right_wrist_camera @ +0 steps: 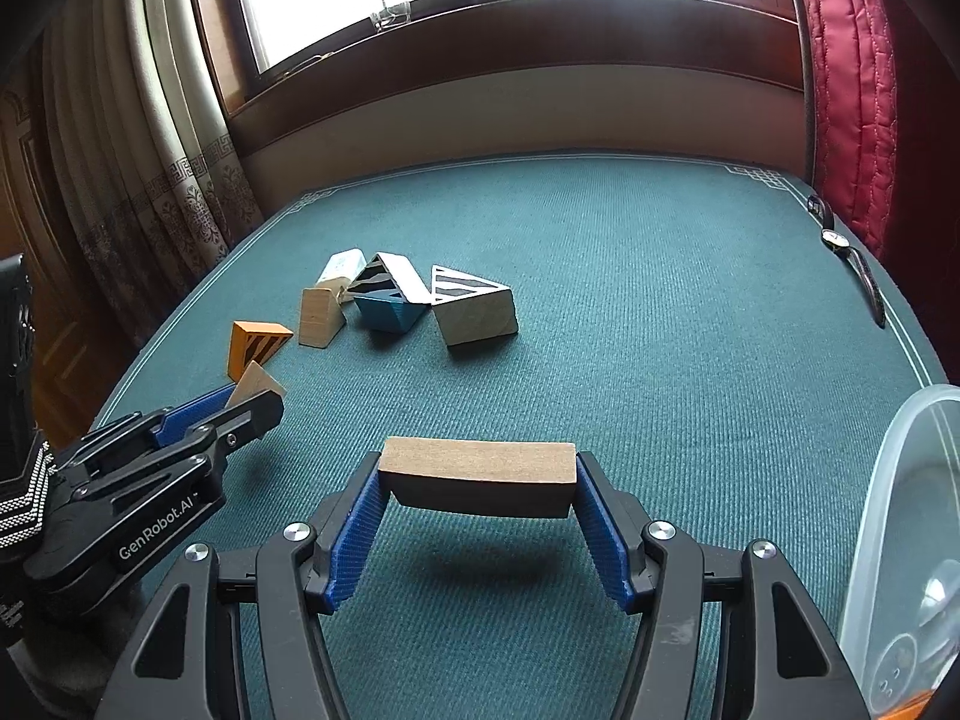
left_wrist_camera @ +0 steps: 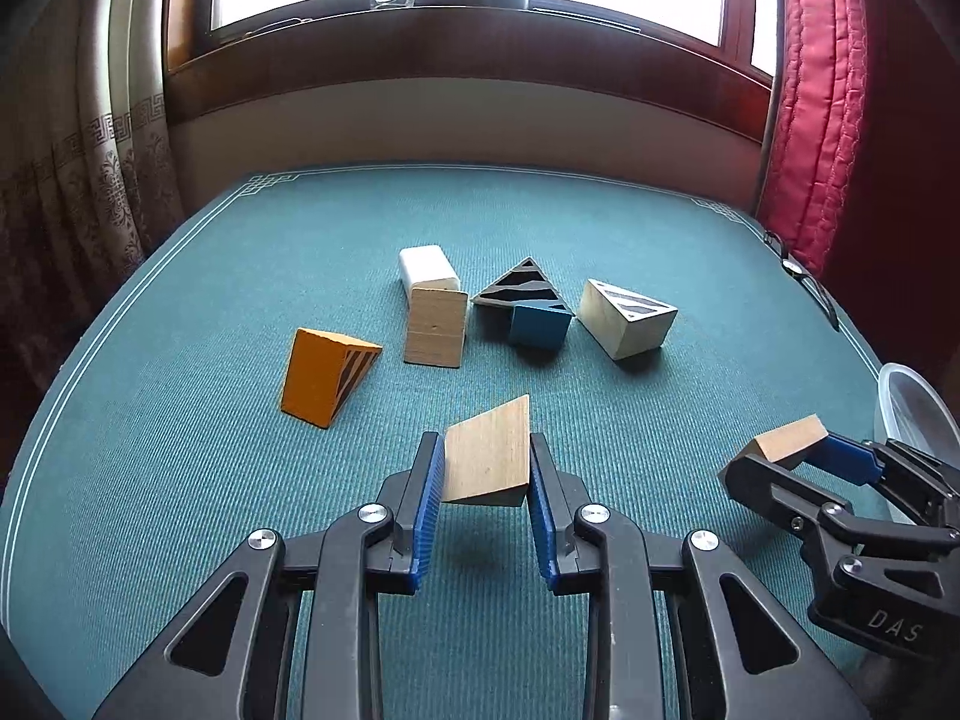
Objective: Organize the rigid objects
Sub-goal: 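Lift the wooden wedge with the left gripper while the right holds the wooden bar, then lower the wooden bar into the clear bowl and open the right gripper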
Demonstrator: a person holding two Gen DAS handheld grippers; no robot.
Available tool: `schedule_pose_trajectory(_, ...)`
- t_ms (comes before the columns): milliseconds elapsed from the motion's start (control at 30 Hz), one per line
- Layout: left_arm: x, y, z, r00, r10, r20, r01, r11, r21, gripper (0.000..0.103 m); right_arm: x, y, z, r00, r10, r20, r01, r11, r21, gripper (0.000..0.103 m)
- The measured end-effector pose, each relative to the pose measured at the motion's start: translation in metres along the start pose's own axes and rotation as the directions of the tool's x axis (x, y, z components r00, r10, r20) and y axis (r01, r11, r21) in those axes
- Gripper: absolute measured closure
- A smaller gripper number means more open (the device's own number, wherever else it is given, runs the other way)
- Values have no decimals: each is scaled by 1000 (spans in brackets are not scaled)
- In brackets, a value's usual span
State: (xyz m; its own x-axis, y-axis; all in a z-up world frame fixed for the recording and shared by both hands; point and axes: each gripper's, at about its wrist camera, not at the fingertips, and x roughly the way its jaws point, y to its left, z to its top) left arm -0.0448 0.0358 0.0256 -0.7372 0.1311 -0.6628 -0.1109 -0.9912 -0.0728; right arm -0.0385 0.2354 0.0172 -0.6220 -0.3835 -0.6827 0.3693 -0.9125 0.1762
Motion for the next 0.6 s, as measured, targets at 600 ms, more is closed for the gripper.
schedule_pose_trajectory(600, -22, -31, -9, 998, -56, 19, 55, 998, 44, 75, -83, -39, -25, 993, -66, 96, 56, 993, 107, 38)
